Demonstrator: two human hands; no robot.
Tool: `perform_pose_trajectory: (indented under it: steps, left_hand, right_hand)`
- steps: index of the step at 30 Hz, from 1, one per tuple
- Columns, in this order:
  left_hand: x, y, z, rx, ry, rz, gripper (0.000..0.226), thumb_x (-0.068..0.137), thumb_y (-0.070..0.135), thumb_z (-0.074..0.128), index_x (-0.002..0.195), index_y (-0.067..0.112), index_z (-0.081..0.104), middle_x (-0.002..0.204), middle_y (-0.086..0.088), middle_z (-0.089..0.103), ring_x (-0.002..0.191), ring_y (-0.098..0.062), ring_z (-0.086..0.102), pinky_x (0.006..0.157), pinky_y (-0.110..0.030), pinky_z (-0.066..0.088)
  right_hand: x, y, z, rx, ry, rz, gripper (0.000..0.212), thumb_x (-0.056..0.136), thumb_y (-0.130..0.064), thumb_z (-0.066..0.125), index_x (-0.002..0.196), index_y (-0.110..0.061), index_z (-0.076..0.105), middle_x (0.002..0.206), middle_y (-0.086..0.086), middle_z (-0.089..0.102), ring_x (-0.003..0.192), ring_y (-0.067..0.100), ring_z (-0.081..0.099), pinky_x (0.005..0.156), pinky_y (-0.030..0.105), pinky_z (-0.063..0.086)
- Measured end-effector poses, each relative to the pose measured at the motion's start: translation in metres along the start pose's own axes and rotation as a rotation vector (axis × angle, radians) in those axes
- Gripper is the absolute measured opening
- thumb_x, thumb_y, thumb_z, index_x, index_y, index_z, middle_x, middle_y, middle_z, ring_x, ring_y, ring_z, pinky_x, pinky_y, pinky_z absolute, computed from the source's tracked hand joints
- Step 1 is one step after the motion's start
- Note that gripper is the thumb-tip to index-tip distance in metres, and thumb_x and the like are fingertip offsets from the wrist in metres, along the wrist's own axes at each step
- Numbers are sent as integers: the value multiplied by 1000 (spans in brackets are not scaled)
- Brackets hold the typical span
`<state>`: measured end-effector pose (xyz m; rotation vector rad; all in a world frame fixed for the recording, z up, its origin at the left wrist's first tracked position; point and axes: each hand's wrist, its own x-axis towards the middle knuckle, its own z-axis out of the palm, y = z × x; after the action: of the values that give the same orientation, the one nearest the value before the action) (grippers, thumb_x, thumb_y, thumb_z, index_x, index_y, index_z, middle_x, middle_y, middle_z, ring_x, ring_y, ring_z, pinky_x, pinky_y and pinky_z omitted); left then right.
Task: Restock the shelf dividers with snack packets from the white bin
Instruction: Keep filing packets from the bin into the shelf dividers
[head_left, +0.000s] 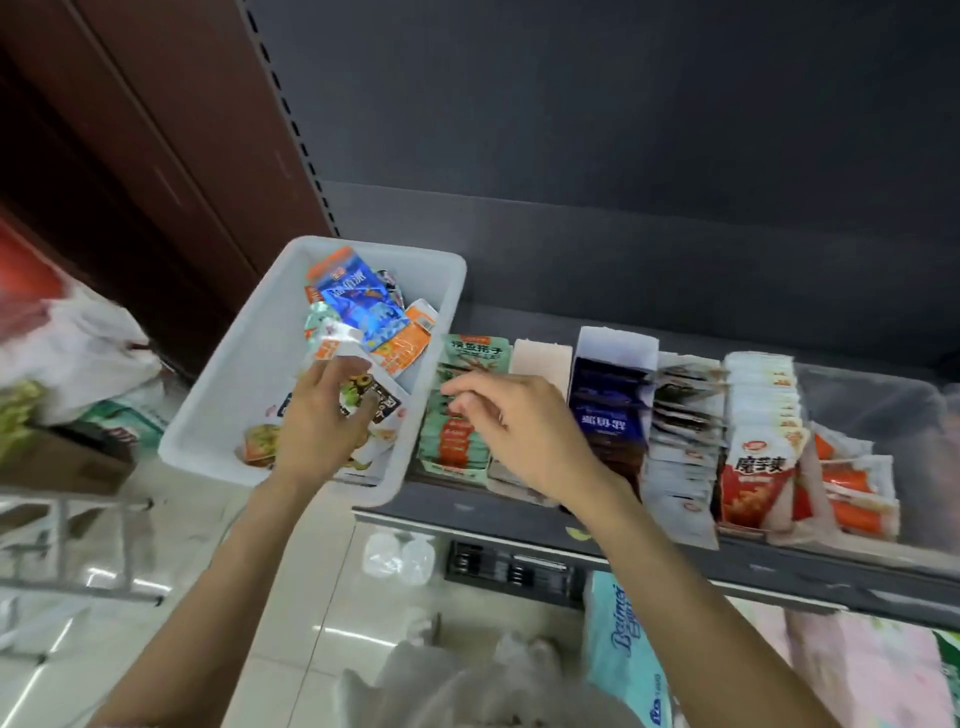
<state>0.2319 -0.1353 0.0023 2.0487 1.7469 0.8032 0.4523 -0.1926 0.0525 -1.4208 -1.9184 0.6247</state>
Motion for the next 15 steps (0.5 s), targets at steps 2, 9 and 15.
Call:
perform_pose_trajectory:
  steps: [2,9,15]
  left_hand:
    - [15,-44,-4,107,-126,-189,41,83,19,68,122,13,56,119,-13,55,108,-31,53,91,-39,43]
    - [48,-105,6,340,-499,-266,85,75,48,70,143,17,31,140,-11,40,128,-30,36,104,-41,35]
    - [51,-114,17,504,-578,-166,87,68,56,72,138,20,35,135,-7,38,125,-26,34,96,-39,40]
  right_hand:
    - [26,-14,37,-53,-100,-14,24,94,-16,49,110,-17,68,103,0,71,90,20,66,75,38,53]
    - [124,-11,165,-577,-522,55,35,92,-14,49,127,-12,55,126,12,49,117,33,44,97,42,40]
    - [146,16,202,-634,-618,521,93,82,-30,72,148,-25,8,123,18,47,109,35,50,84,45,49]
